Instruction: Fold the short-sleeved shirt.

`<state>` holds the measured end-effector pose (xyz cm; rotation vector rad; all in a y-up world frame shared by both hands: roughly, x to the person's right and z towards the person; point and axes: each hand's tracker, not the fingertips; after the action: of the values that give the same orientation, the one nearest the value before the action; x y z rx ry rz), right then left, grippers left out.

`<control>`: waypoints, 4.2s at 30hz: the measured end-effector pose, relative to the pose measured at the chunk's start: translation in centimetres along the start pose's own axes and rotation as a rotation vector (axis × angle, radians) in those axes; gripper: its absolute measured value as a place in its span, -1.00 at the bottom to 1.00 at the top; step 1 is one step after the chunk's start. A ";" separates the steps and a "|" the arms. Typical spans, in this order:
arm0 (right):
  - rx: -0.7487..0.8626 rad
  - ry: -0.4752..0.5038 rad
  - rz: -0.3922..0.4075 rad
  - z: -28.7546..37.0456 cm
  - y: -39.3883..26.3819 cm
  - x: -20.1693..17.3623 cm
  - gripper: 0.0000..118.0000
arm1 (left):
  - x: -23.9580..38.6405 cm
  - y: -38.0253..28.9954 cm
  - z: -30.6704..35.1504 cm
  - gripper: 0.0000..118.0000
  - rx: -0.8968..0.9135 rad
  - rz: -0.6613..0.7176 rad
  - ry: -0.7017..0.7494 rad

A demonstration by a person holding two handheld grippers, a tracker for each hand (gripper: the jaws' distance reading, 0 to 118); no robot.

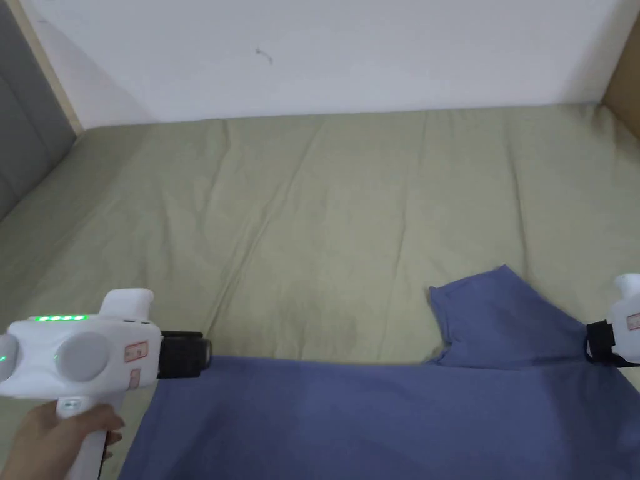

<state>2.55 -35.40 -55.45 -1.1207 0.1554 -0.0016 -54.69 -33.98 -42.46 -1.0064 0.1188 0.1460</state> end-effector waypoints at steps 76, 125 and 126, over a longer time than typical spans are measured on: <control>0.309 0.161 0.088 16.9 -26.4 -11.7 -1.00 | -8.3 -29.8 13.9 0.90 0.030 0.743 -0.438; 0.336 -0.002 -0.114 19.8 -32.1 -1.2 -1.00 | 20.4 -17.6 15.9 -0.97 0.119 -0.028 -0.481; 0.341 0.000 -0.113 19.8 -32.0 -1.5 -1.00 | 19.9 -17.7 15.5 -0.98 0.117 -0.020 -0.449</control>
<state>6.03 -31.49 -18.14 -0.7873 0.0874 -0.1244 -31.54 -28.78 -22.84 -0.8371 -0.2900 0.3387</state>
